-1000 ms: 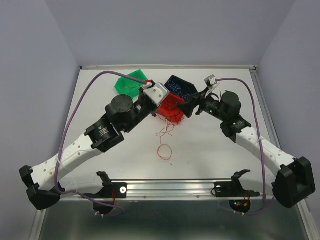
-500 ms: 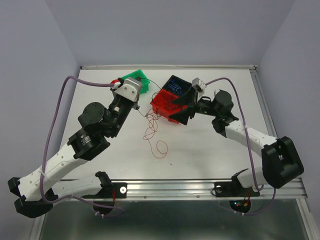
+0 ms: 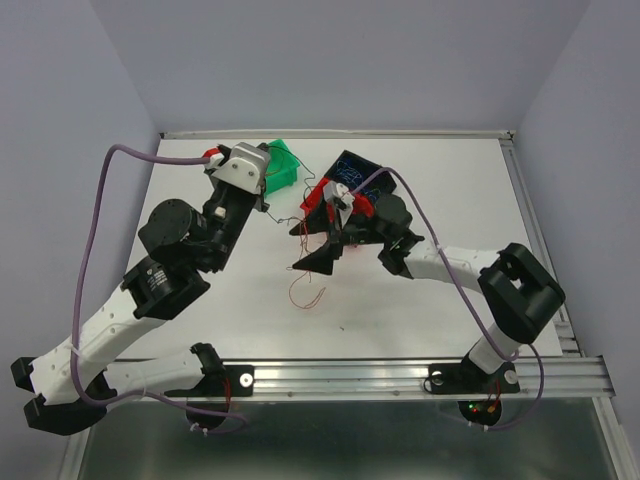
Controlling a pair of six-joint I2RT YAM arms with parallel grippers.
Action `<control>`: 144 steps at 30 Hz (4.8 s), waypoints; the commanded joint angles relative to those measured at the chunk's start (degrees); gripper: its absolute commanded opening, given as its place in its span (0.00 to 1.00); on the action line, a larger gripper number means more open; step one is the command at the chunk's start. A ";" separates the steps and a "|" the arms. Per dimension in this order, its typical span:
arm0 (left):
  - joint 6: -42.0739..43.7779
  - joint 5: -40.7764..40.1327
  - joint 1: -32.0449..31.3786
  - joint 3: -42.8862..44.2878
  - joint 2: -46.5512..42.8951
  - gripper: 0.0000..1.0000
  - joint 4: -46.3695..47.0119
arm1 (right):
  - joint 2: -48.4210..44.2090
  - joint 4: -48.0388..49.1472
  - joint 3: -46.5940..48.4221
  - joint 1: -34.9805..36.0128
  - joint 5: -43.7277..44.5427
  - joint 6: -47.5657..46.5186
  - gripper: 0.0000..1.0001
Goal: Untangle the cables
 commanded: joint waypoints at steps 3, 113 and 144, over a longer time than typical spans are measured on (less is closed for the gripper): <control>1.49 -1.69 -0.20 3.43 -0.86 0.00 2.21 | 1.93 3.43 4.81 -0.16 2.53 -1.49 0.62; 11.00 52.78 28.19 24.51 57.42 0.00 -19.83 | -25.33 -24.01 -16.29 -0.25 56.59 -2.81 0.85; 0.70 51.75 25.38 61.89 59.01 0.00 -53.43 | -33.13 -11.61 -24.98 -0.33 71.17 3.43 0.72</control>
